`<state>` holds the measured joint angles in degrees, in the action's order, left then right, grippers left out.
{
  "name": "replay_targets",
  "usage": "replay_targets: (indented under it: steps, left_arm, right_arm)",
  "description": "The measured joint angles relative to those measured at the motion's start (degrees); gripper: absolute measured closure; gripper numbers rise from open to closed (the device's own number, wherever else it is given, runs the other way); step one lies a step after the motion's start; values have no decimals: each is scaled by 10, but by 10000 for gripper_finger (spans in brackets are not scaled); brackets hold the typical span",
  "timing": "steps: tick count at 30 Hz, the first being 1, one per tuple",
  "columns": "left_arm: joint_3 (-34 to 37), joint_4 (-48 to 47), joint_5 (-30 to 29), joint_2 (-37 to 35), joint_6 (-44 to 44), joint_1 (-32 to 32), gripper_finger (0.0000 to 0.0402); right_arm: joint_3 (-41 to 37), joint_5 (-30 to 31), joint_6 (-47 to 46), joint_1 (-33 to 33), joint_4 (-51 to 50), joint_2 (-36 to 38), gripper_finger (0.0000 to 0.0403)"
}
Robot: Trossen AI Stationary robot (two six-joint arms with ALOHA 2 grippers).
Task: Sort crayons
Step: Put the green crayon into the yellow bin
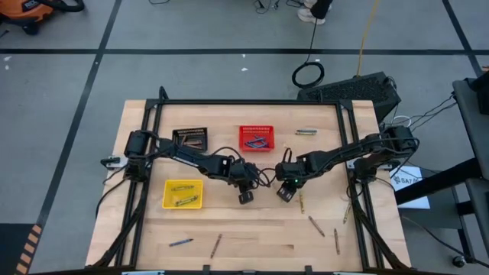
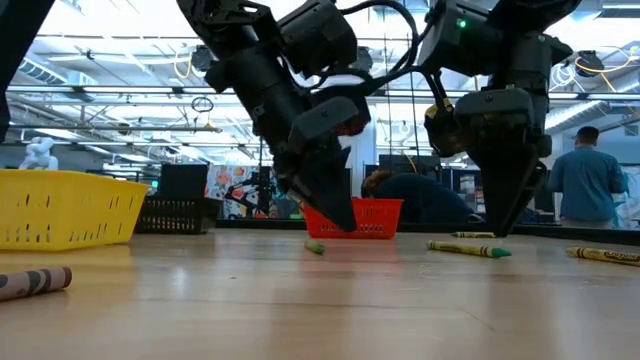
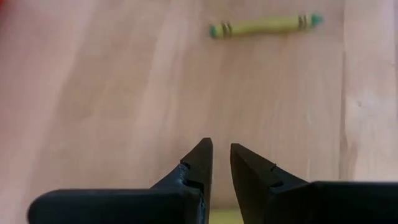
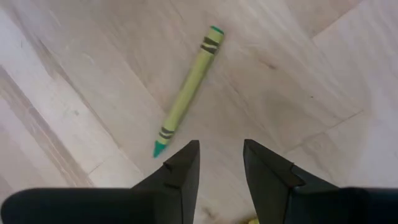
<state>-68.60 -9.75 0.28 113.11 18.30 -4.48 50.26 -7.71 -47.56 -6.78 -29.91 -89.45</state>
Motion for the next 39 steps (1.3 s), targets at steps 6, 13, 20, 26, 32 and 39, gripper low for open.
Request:
replay_targets:
  steps: [6,13,20,26,32,39]
  left_arm:
    - [0,-48,-8,-3,11,-5,338]
    - [-2,-92,-20,-27,14,-9,338]
    - [-2,-109,-21,-37,22,-6,338]
    - [-2,-109,-21,-37,18,-6,338]
    - [-2,-108,-21,-44,-8,-6,338]
    - [-2,-110,-21,-45,-11,-5,338]
  right_arm:
    - [0,1,6,-1,5,0,291]
    - [0,2,42,4,12,0,291]
    - [0,16,49,4,15,0,291]
    - [0,62,7,3,29,0,291]
    - [0,78,-36,-13,63,-3,291]
    - [0,96,-74,-29,61,-20,291]
